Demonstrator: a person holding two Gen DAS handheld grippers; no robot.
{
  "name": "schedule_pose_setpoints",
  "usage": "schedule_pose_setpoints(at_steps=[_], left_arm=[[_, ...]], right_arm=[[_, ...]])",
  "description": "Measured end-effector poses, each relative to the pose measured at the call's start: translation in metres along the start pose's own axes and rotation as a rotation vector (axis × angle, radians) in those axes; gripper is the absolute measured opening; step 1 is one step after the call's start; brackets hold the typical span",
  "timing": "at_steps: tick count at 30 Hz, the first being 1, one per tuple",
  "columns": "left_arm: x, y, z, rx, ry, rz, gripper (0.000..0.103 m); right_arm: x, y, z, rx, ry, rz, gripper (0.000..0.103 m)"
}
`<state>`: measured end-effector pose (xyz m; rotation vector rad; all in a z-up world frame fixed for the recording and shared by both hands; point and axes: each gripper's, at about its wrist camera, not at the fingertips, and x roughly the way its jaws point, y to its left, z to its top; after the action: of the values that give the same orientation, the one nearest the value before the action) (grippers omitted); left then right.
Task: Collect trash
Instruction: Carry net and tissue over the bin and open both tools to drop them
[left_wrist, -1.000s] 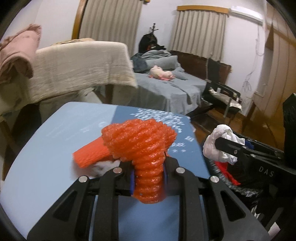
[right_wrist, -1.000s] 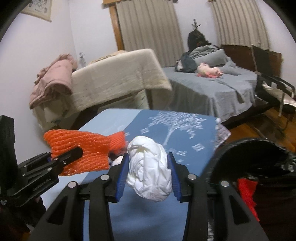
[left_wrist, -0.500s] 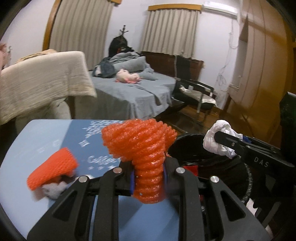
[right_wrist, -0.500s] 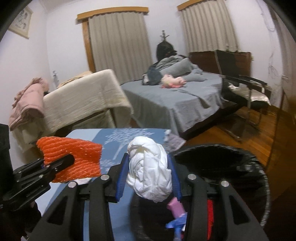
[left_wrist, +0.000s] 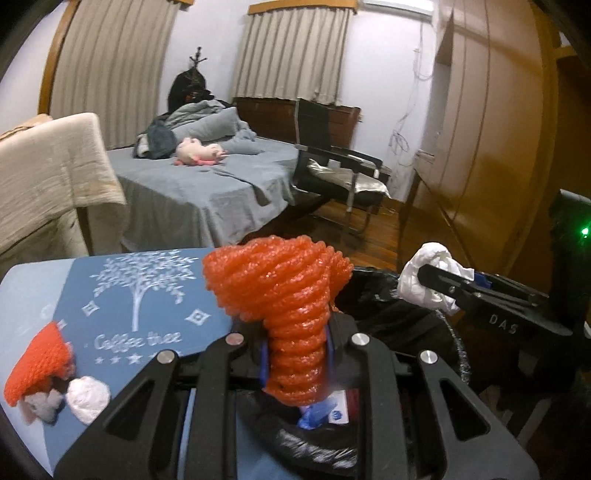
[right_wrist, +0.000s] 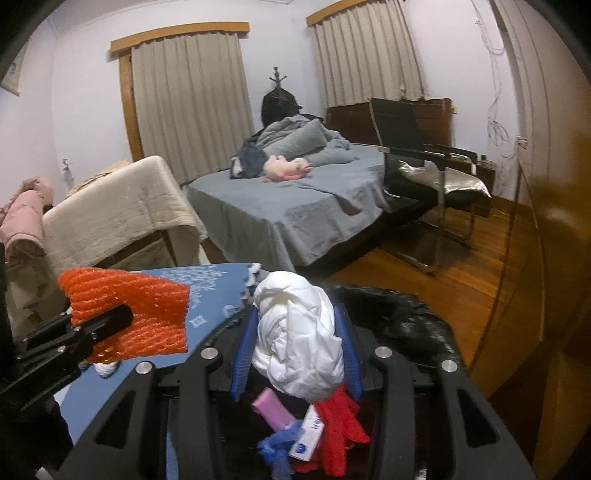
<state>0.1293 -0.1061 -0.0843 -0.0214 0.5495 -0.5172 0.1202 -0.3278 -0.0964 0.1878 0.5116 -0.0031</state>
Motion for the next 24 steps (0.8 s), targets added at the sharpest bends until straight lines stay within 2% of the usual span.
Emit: schedule_pose_setpoints(at_steps=[11,21,24], left_arm=[[0.034,-0.042,0.002,0.063,0.036,-0.076,0.021],[0.055,-0.055,-0.003,0.089,0.076,-0.102,0.022],[0.063,-0.053,-0.005,0.083,0.098,-0.122,0.034]], right_arm=[[0.002,-0.042,-0.007,0.037,0.015,-0.064,0.041],[0.014,-0.059,-0.015,0.064,0.037,-0.079,0.043],[0.019,-0.063,-0.016,0.07,0.048,-0.092,0.052]])
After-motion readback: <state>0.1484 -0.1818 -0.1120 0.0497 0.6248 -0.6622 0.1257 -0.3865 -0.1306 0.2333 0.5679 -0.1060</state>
